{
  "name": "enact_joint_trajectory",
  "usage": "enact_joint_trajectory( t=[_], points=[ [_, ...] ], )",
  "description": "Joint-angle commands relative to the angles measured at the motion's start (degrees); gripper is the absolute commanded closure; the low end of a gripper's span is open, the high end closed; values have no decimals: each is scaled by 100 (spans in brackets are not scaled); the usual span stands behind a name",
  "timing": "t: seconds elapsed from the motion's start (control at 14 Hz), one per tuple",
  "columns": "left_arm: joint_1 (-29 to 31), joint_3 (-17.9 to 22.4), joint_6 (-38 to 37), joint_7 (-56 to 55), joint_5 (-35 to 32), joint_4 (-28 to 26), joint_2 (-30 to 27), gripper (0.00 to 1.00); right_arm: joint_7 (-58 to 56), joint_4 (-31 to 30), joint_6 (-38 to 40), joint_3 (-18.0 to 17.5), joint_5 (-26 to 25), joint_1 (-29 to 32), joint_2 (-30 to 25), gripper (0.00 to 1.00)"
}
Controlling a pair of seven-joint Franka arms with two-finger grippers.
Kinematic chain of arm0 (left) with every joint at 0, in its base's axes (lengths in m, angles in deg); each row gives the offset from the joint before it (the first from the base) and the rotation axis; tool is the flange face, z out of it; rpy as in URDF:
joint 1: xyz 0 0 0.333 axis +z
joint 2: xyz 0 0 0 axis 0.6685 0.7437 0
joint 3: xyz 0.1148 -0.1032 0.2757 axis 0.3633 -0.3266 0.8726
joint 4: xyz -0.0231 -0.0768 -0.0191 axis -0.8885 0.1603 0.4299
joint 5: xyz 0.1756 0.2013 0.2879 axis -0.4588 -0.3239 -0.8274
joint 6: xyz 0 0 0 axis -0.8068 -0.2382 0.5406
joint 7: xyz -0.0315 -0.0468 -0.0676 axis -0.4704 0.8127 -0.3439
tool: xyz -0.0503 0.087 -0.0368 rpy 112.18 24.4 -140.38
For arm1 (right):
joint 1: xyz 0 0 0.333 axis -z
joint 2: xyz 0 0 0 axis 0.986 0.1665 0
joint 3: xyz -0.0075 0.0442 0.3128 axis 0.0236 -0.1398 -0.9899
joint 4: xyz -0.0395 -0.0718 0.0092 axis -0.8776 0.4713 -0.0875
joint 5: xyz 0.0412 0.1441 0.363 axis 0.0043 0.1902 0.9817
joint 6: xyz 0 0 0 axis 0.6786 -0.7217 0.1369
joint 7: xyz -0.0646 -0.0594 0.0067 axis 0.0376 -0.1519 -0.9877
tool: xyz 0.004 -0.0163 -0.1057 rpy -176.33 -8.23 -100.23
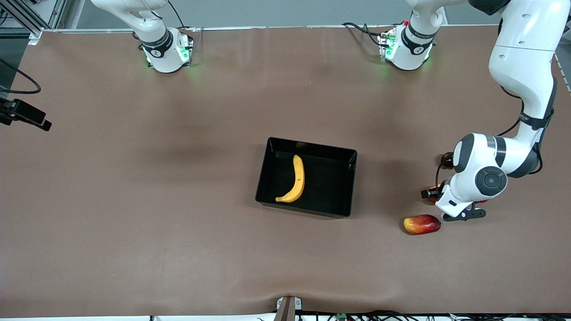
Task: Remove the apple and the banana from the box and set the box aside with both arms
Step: 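Carry the apple out of the tray and set it beside the plum, then move the left gripper back into the tray above the banana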
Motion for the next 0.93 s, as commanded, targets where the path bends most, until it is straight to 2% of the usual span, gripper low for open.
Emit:
enact_joint_trajectory(
  t=[0.0,0.21,0.5,0.57,0.79,0.86],
  points=[
    [-67,-143,-188,-44,-143,-4,-521,0,58,134,49,-15,78,26,64,0],
    [-76,-704,-496,-368,-64,22,-882,0,58,134,49,-15,78,26,64,0],
    [-294,-1662,-690,-1745,-55,198,-795,0,58,134,49,-15,70,35,64,0],
    [-539,-1786,-690,-2228,-64,311,-699,0,58,134,49,-15,70,35,64,0],
    [-1602,-1805,-690,-3635,-73,707,-383,0,58,134,49,-15,70,35,64,0],
    [-1936,-1796,-690,-3770,-142,865,-225,0,58,134,49,-15,78,26,64,0]
  ],
)
